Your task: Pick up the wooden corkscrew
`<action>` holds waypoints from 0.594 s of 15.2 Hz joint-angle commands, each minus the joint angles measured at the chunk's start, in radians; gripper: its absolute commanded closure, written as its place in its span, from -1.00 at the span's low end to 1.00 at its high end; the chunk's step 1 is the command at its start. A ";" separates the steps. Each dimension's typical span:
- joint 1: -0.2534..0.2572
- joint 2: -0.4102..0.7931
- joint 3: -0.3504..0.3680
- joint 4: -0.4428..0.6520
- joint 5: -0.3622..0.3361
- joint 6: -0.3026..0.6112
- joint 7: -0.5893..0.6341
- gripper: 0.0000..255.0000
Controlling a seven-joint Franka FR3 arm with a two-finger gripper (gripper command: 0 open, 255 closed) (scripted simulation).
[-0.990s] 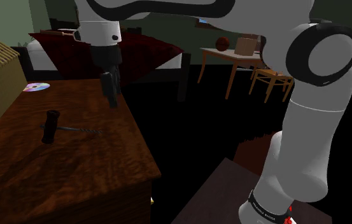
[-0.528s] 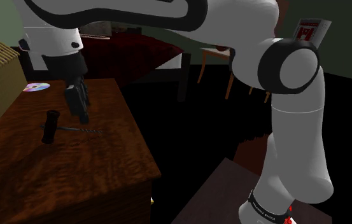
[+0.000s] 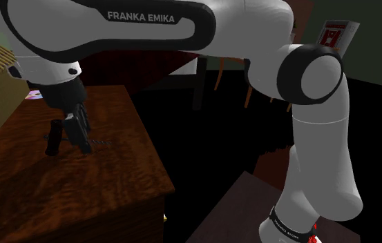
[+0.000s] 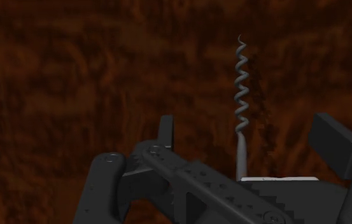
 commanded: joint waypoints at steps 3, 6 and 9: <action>-0.005 -0.009 0.000 -0.031 0.003 0.023 0.001 -1.00; -0.004 -0.008 0.000 -0.029 0.003 0.021 0.001 1.00; -0.004 -0.008 0.000 -0.029 0.003 0.021 0.001 1.00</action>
